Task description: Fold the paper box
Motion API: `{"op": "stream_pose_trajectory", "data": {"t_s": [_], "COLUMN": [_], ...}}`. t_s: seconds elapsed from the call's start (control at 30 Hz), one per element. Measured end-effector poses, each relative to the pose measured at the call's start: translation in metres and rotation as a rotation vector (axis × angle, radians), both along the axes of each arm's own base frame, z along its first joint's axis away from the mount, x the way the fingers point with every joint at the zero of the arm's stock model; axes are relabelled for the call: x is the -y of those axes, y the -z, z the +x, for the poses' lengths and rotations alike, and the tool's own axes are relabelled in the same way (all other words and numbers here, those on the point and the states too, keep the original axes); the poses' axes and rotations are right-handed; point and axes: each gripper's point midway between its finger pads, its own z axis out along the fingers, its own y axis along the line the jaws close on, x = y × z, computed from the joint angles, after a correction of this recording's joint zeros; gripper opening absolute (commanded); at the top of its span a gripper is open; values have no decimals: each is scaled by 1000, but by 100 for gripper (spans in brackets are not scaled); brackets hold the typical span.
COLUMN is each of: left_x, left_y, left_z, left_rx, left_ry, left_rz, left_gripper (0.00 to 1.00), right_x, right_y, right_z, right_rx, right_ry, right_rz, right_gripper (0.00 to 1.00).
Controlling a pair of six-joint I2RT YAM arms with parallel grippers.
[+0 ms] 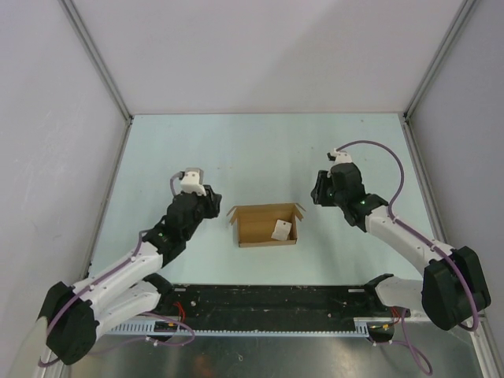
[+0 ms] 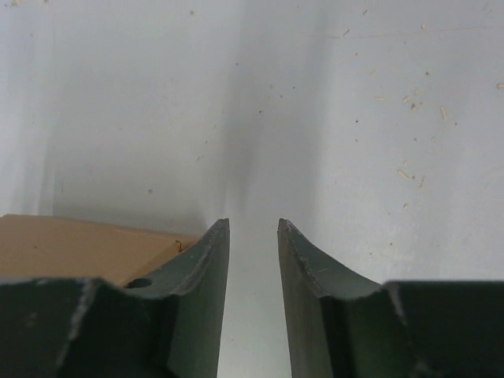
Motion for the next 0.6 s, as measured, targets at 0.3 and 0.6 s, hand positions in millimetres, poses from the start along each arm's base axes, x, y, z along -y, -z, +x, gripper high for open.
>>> {"op": "stream_pose_trajectory", "data": {"t_s": [0.3,0.6], "left_x": [-1,26], "left_y": [-22,5], "left_z": [-5,-25], "left_rx": [79,-3], "left_ry": [43,188], "left_rz": [-180,-196], "left_gripper": [13,0], "right_x": [-7,-30], "right_y": [-5,0], "right_z": [3,-12], "right_rx": [2,-32], "right_ry": [-2,-89], "right_rz": [64,79], "right_gripper": [9,0]}}
